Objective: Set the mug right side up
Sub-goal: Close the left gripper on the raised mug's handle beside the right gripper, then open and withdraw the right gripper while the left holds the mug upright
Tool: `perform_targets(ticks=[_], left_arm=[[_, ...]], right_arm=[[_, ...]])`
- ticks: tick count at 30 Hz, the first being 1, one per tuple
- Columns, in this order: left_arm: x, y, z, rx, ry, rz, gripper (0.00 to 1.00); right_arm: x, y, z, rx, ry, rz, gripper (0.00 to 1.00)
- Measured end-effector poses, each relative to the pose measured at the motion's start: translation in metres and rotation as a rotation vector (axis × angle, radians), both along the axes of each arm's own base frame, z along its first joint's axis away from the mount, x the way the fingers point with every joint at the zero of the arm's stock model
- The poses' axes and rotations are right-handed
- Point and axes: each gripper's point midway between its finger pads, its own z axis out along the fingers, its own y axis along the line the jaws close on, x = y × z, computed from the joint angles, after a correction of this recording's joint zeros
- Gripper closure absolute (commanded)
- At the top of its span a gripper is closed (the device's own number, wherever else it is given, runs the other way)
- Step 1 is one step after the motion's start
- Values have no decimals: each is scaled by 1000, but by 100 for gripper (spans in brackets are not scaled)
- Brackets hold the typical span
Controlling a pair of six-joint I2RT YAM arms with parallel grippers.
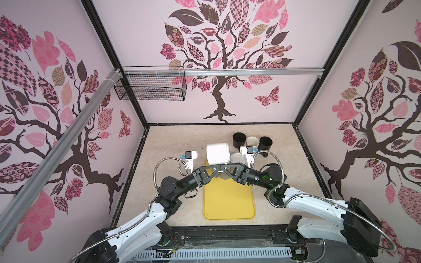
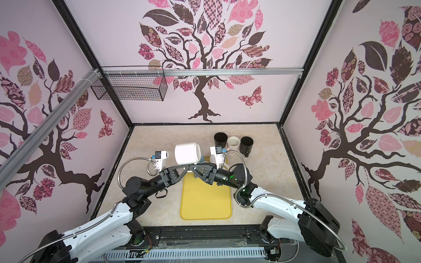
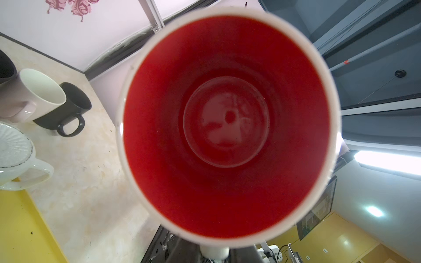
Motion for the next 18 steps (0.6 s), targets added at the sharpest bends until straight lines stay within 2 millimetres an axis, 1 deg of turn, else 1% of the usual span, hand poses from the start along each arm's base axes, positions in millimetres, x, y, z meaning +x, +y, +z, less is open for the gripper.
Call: perform_targets(ticks=[2, 5, 6, 8, 9, 12, 14, 18], left_arm=[[0, 1, -3, 17, 1, 9, 100], [2, 4, -15, 74, 25, 43, 100], [3, 7, -19, 96, 36, 61, 100], [4, 12, -29, 150, 45, 98, 100], [4, 16, -33, 181, 45, 116, 100], [4, 26, -41, 281, 43, 174, 100], [6, 32, -40, 342, 34, 213, 100], [8, 42, -30, 429, -7, 277, 100]], right_arm=[[1, 1, -4, -16, 6, -3, 76], [2, 4, -14, -64, 2, -17, 47], [3, 5, -20, -87, 11, -26, 41], [9, 5, -36, -152, 35, -57, 31], [12, 5, -44, -186, 51, -76, 27], [20, -3, -67, -281, 90, -148, 21], [23, -10, -77, -331, 105, -191, 19], [26, -27, -95, -411, 122, -271, 17]])
